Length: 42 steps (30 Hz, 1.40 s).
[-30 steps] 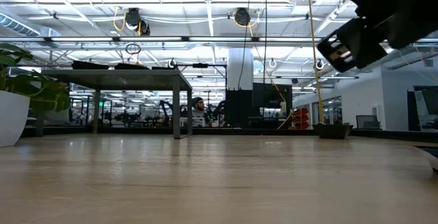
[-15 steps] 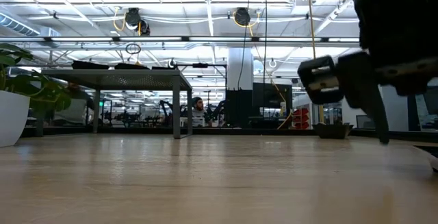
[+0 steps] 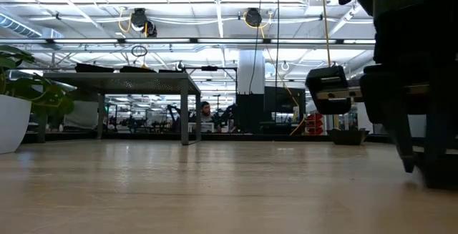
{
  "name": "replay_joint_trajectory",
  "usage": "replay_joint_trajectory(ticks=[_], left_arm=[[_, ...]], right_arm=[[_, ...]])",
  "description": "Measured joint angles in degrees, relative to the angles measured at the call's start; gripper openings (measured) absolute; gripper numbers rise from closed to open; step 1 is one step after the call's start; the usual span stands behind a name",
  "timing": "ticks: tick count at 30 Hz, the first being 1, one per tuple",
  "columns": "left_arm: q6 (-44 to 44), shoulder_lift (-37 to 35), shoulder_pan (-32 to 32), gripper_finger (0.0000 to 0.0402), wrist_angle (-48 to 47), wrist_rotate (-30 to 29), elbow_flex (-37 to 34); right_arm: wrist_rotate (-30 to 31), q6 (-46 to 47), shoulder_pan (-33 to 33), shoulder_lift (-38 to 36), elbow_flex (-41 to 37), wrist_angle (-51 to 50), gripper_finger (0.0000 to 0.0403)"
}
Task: Pick & Place Mini shaped plates
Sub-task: Stack the square plate on top of the square plate on the shelf
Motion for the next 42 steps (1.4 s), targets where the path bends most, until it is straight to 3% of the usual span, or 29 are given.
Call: replay_joint_trajectory(ticks=[7, 13, 18, 25, 29, 36, 42], left_arm=[[0.0, 0.0, 0.0, 0.0159, 0.0, 0.0, 0.0], [1.9, 0.0, 0.0, 0.0159, 0.5, 0.0, 0.0], [5.6, 0.0, 0.3, 0.0159, 1.0, 0.0, 0.0], [8.0, 0.0, 2.4, 0.0159, 1.8, 0.0, 0.0], [5.8, -0.1, 4.3, 0.0159, 1.6, -0.1, 0.0], [5.0, -1.4, 5.0, 0.0159, -3.1, 0.7, 0.0], [4.7, -2.7, 5.0, 0.0159, -7.0, 0.7, 0.0]], right_arm=[[1.0, 4.4, -3.0, -1.7, -0.2, 0.1, 0.0009], [9.4, 13.0, -9.2, -4.3, -0.1, 11.8, 0.0002], [11.3, 24.5, -15.1, -1.4, 1.7, 19.6, 0.0001], [11.2, 29.7, -20.5, 9.7, 15.1, 17.2, 0.0001], [14.1, 37.9, -24.1, 14.8, 21.1, 13.8, 0.0001], [16.8, 54.2, -29.0, 16.7, 22.5, 9.3, 0.0], [16.9, 55.5, -29.9, 16.6, 22.5, 4.3, 0.0003]])
